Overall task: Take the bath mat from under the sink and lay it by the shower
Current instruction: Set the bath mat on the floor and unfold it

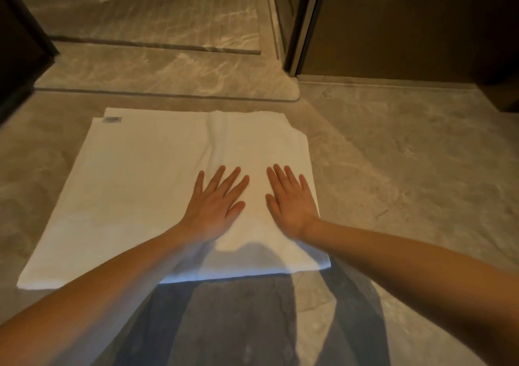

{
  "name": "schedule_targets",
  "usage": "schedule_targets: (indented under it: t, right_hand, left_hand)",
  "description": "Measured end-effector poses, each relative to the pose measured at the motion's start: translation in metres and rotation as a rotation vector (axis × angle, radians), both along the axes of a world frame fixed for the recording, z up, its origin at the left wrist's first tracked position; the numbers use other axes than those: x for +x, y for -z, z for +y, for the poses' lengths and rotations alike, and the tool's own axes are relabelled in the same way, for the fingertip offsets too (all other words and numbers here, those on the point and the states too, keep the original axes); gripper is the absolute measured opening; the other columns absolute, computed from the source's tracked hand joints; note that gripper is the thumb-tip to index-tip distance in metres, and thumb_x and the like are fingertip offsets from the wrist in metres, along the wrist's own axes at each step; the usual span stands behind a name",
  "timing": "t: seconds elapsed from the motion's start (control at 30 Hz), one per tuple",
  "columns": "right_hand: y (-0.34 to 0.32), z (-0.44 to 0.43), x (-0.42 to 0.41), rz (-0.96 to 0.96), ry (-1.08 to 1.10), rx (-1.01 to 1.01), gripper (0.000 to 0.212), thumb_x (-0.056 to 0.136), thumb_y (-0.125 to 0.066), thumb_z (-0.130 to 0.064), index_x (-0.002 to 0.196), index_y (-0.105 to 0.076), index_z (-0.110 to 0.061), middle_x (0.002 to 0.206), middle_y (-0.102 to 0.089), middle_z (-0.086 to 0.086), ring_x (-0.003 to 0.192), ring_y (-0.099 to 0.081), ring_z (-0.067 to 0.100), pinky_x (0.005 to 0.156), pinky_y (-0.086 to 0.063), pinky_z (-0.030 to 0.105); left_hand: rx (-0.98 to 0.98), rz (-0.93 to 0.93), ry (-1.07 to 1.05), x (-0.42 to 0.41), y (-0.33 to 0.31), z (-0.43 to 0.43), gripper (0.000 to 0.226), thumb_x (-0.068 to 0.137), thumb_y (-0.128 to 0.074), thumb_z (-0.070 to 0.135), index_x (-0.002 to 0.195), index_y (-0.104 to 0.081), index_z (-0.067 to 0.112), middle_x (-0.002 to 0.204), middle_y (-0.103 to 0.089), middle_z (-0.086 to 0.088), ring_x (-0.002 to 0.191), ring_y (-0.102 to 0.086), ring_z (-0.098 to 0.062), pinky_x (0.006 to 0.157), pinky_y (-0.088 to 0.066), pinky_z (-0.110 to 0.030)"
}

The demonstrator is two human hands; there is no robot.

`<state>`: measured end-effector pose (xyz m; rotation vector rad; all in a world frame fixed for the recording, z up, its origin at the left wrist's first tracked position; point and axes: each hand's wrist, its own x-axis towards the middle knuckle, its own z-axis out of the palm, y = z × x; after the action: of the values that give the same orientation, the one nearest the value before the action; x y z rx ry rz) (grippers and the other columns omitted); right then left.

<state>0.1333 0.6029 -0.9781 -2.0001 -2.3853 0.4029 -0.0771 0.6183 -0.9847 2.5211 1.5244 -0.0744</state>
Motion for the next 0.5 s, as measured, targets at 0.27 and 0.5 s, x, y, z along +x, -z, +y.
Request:
schedule_targets:
  t: [0.27, 0.5]
  right_hand:
    - [-0.016, 0.058, 0.031, 0.169, 0.203, 0.178, 0.046, 0.097, -0.04, -0.035, 0.138, -0.046, -0.015, 0.136, -0.049, 0.013, 0.123, -0.044, 0.035, 0.098, -0.037, 0.044]
    - [-0.034, 0.136, 0.036, 0.66, 0.507, -0.081, 0.058, 0.095, -0.06, -0.021, 0.147, -0.037, -0.009, 0.143, -0.047, 0.017, 0.126, -0.05, 0.031, 0.091, -0.043, 0.03]
  left_hand:
    - [0.012, 0.011, 0.038, -0.003, 0.012, -0.008, 0.066, 0.091, -0.01, 0.055, 0.153, -0.017, 0.035, 0.162, -0.013, 0.004, 0.149, -0.01, -0.034, 0.114, -0.006, -0.061]
    - [0.039, 0.032, 0.017, -0.004, 0.015, -0.01, 0.064, 0.091, 0.001, 0.053, 0.153, 0.002, 0.04, 0.163, 0.004, 0.009, 0.15, 0.007, -0.025, 0.117, 0.004, -0.054]
